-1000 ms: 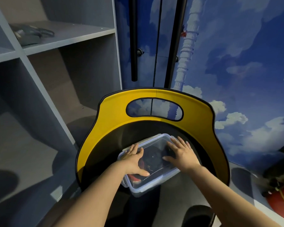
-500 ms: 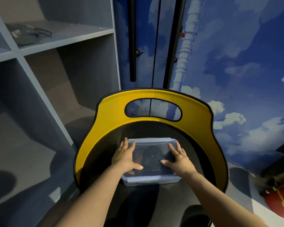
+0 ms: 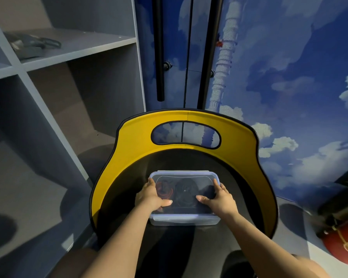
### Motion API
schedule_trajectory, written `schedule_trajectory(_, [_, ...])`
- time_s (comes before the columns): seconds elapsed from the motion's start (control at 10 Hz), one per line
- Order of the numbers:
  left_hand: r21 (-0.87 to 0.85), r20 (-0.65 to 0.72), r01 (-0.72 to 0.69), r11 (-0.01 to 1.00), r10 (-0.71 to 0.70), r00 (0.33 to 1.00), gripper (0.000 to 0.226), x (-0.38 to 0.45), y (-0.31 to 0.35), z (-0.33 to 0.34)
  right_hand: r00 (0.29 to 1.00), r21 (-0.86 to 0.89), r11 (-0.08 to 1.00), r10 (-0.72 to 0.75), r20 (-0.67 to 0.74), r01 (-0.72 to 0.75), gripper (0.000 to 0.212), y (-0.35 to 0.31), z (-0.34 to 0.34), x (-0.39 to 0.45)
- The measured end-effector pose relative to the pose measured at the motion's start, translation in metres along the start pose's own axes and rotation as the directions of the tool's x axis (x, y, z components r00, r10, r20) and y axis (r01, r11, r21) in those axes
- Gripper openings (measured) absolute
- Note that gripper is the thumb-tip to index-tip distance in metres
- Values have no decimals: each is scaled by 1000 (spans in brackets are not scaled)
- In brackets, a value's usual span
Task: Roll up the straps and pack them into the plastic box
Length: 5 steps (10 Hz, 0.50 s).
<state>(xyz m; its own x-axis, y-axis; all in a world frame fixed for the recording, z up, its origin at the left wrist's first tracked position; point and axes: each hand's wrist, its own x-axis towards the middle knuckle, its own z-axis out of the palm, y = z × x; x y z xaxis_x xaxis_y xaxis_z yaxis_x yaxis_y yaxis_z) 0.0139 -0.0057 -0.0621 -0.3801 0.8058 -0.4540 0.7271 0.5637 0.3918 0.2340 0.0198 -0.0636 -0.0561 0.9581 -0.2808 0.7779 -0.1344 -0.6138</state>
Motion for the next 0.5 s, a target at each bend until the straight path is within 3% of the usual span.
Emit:
schedule_trajectory(0.3, [-19, 85, -56, 998, 57, 995, 110, -10, 1, -7, 995, 19, 1000, 16, 102, -18, 99, -1, -1, -4])
schedule_trajectory(0.5, [132, -49, -227, 965, 236, 971, 92, -36, 13, -23, 984, -259, 952, -174, -28, 161, 83, -11, -15, -18])
